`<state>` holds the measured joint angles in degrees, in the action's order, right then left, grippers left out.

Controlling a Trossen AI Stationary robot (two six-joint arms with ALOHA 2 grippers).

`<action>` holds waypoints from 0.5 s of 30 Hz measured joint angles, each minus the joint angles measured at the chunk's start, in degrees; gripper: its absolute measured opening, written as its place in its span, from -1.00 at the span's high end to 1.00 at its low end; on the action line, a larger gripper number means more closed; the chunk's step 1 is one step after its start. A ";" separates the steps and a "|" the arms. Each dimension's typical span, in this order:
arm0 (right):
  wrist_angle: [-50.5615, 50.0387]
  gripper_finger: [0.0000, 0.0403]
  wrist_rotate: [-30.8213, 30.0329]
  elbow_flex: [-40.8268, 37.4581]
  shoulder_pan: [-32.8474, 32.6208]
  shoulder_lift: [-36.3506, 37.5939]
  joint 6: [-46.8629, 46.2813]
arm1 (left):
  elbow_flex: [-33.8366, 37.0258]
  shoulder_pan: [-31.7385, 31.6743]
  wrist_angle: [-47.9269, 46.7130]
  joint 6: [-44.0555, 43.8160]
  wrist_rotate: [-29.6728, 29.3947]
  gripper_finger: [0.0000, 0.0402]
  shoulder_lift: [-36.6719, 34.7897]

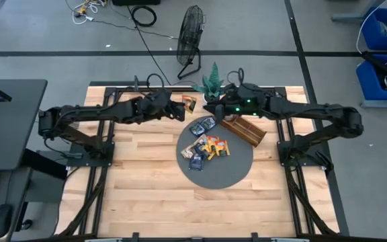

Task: Pick & Place Tea
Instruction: Put the yellow tea bag into the wooden organizer

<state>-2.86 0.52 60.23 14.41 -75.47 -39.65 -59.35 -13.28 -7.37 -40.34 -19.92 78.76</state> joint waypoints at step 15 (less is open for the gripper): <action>13.11 -0.11 -1.22 0.00 -0.02 -9.60 -12.37 | 0.00 0.00 -0.10 5.38 0.14 0.99 0.00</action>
<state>10.26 -0.70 60.23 14.39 -85.08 -52.01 -59.35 -13.28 -7.47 -34.96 -19.78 78.76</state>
